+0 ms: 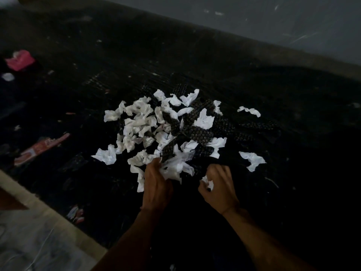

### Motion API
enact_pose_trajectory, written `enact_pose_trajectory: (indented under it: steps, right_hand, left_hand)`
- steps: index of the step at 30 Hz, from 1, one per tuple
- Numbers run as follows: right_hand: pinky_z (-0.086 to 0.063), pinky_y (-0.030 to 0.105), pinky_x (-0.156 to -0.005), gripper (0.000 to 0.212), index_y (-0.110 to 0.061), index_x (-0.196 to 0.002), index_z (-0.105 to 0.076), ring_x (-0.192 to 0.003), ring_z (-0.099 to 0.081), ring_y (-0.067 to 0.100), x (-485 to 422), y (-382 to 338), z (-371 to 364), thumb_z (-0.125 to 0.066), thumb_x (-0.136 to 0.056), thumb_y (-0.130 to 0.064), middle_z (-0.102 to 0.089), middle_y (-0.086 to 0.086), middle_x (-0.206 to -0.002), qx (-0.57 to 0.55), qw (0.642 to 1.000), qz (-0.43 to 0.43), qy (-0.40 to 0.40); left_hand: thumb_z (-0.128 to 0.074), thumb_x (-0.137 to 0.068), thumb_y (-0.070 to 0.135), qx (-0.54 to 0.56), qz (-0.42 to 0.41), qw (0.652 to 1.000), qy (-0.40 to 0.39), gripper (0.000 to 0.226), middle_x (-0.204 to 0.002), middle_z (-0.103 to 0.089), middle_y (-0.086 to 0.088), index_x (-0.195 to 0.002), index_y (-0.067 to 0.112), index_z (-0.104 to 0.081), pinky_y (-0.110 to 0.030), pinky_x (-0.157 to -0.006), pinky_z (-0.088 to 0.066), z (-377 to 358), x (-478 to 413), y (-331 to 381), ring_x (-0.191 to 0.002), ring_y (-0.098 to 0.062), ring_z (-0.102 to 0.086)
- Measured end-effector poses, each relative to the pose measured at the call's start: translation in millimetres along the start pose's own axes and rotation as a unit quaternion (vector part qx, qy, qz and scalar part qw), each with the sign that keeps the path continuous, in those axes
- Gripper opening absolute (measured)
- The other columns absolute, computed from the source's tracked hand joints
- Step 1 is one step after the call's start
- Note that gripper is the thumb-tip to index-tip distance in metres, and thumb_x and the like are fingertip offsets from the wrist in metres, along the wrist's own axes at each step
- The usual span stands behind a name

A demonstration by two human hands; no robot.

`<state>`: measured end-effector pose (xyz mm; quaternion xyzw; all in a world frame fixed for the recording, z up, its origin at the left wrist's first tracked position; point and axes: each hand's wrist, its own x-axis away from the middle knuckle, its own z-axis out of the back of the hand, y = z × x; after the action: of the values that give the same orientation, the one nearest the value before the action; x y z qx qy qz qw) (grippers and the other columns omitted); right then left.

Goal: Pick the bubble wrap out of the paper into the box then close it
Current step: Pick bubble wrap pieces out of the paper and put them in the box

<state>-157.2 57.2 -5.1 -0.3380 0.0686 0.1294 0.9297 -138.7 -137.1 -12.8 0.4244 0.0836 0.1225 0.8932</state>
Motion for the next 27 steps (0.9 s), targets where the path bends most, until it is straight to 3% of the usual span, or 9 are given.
enact_pose_trajectory:
  steps: [2,5,8,10,13,15,19,24,27]
  right_hand:
    - [-0.039,0.031,-0.077,0.029,-0.021,-0.086,-0.044,-0.088,-0.041,0.017,2,-1,3,-0.064,-0.070,-0.009,-0.037,-0.009,-0.089,-0.018,0.999,-0.046,-0.003]
    - [-0.039,0.027,-0.088,0.038,-0.011,-0.108,-0.055,-0.100,-0.045,0.020,2,-4,5,-0.062,-0.071,-0.005,-0.046,-0.004,-0.098,-0.020,0.997,-0.079,-0.015]
    - [-0.043,0.038,-0.092,0.042,-0.014,-0.120,-0.054,-0.104,-0.045,0.023,5,-1,2,-0.054,-0.080,-0.029,-0.057,0.003,-0.109,0.021,0.998,-0.063,-0.022]
    - [-0.043,0.039,-0.091,0.045,-0.016,-0.121,-0.054,-0.104,-0.046,0.024,7,3,1,-0.054,-0.081,-0.037,-0.058,0.003,-0.110,0.016,0.997,-0.071,-0.024]
    - [-0.046,0.042,-0.086,0.039,-0.017,-0.112,-0.059,-0.098,-0.048,0.025,6,2,6,-0.060,-0.073,-0.024,-0.060,0.002,-0.102,-0.003,0.997,-0.077,-0.025]
    - [-0.047,0.041,-0.083,0.036,-0.015,-0.106,-0.061,-0.093,-0.049,0.025,4,4,10,-0.062,-0.070,-0.018,-0.060,0.003,-0.097,-0.007,0.997,-0.066,-0.028]
    - [-0.046,0.040,-0.082,0.034,-0.015,-0.106,-0.060,-0.094,-0.049,0.023,6,6,17,-0.066,-0.073,-0.013,-0.060,0.002,-0.097,-0.033,0.996,-0.067,-0.038]
    - [-0.044,0.030,-0.084,0.040,-0.020,-0.110,-0.060,-0.097,-0.049,0.018,10,2,26,-0.068,-0.071,-0.014,-0.061,0.000,-0.099,-0.039,0.995,-0.088,-0.039]
    - [-0.045,0.027,-0.086,0.042,-0.023,-0.113,-0.061,-0.098,-0.051,0.018,11,2,35,-0.067,-0.071,-0.017,-0.061,0.000,-0.101,-0.049,0.991,-0.115,-0.046]
  left_hand:
    - [-0.069,-0.074,0.027,-0.017,-0.035,0.999,0.019,0.073,-0.124,-0.041,-0.012,-0.133,0.004,-0.032,-0.037,-0.093,-0.046,2,4,1,-0.112,-0.025,-0.046]
    - [-0.067,-0.075,0.052,-0.090,-0.066,0.994,0.009,0.084,-0.126,-0.049,-0.012,-0.137,0.007,-0.032,-0.041,-0.094,-0.042,-3,6,-2,-0.110,-0.027,-0.048]
    - [-0.069,-0.076,0.053,-0.063,0.006,0.998,-0.024,0.081,-0.125,-0.056,-0.009,-0.138,0.015,-0.032,-0.048,-0.092,-0.045,-8,0,2,-0.108,-0.029,-0.055]
    - [-0.055,-0.079,0.055,-0.074,-0.002,0.997,-0.036,0.066,-0.114,-0.062,-0.009,-0.128,0.013,-0.044,-0.049,-0.085,-0.049,-7,1,4,-0.101,-0.032,-0.060]
    - [-0.048,-0.073,0.042,-0.100,-0.076,0.992,-0.009,0.041,-0.092,-0.061,-0.014,-0.098,0.010,-0.056,-0.039,-0.071,-0.047,-9,9,4,-0.083,-0.035,-0.057]
    - [-0.059,-0.070,0.027,-0.079,-0.104,0.991,0.037,0.028,-0.095,-0.057,-0.016,-0.091,0.010,-0.052,-0.031,-0.074,-0.042,-9,12,7,-0.085,-0.032,-0.053]
    - [-0.062,-0.076,0.006,-0.057,-0.091,0.994,0.018,0.020,-0.089,-0.064,-0.004,-0.093,0.013,-0.056,-0.035,-0.064,-0.050,-2,5,30,-0.080,-0.028,-0.062]
    - [-0.060,-0.076,0.025,-0.170,-0.122,0.976,-0.054,0.037,-0.094,-0.053,-0.008,-0.111,0.018,-0.048,-0.037,-0.069,-0.048,-2,11,35,-0.085,-0.028,-0.054]
    - [-0.055,-0.076,0.056,-0.240,-0.110,0.957,-0.123,0.057,-0.092,-0.055,-0.004,-0.121,0.021,-0.054,-0.034,-0.071,-0.045,-8,11,23,-0.082,-0.024,-0.054]
